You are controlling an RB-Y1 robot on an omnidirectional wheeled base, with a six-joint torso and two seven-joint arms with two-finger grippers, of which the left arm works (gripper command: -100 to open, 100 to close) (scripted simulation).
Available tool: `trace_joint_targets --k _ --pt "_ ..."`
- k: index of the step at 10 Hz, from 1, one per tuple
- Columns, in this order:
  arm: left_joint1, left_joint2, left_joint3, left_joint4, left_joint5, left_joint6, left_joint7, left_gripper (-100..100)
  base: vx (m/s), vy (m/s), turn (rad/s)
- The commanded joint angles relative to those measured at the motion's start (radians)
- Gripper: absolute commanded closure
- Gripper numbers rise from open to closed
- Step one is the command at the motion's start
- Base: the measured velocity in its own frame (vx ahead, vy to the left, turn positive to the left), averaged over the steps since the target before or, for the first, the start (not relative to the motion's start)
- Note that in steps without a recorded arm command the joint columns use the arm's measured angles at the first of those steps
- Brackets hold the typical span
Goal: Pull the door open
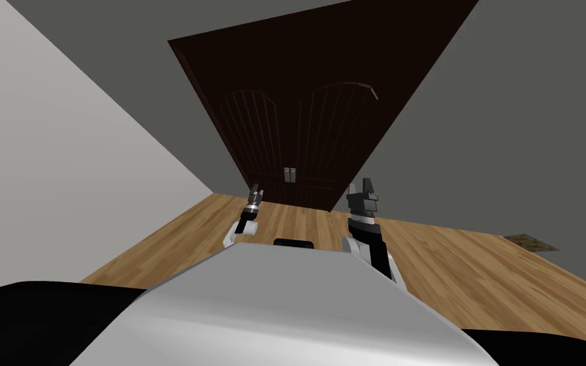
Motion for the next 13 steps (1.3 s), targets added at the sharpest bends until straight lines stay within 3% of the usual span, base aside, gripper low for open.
trace_joint_targets --k 1,13 --pt "-0.014 0.003 -0.003 0.035 0.001 0.005 0.0 -100 0.116 -0.027 -0.039" --pt "-0.143 0.048 -0.014 0.299 0.016 0.055 0.015 -100 0.119 -0.024 -0.049"
